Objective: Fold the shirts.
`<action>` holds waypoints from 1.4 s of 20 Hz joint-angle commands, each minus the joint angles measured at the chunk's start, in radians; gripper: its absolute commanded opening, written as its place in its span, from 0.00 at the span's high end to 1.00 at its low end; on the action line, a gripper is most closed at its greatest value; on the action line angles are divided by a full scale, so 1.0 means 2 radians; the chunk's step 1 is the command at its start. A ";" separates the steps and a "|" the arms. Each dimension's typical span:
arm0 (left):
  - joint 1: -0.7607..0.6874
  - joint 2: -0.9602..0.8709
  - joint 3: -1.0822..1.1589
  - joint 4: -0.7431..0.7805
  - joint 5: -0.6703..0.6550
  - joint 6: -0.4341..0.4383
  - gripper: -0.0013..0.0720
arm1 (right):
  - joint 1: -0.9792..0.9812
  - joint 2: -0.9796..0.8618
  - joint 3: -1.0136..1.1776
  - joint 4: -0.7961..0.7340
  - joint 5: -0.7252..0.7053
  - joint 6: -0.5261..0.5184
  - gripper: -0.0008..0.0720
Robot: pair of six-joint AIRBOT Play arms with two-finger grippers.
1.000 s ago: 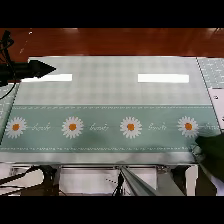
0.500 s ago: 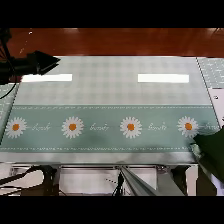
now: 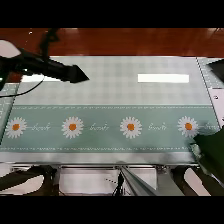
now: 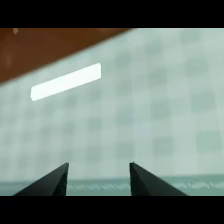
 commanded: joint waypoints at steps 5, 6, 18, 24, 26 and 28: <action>-0.147 -0.008 0.043 0.415 0.012 -0.240 0.00 | 0.220 -0.065 0.000 -0.377 -0.016 0.143 0.34; -0.146 -0.012 0.043 0.414 0.009 -0.249 0.00 | 0.220 -0.065 0.000 -0.372 -0.016 0.143 0.34; -0.146 -0.033 0.043 0.398 0.008 -0.247 0.00 | 0.220 -0.065 0.000 -0.358 -0.018 0.143 0.17; -0.146 -0.033 0.043 0.398 0.008 -0.248 0.00 | 0.220 -0.065 0.000 -0.358 -0.018 0.143 0.17; -0.146 -0.033 0.043 0.398 0.008 -0.248 0.00 | 0.220 -0.065 0.000 -0.358 -0.018 0.143 0.17; -0.146 -0.033 0.043 0.398 0.008 -0.248 0.00 | 0.220 -0.065 0.000 -0.358 -0.018 0.143 0.17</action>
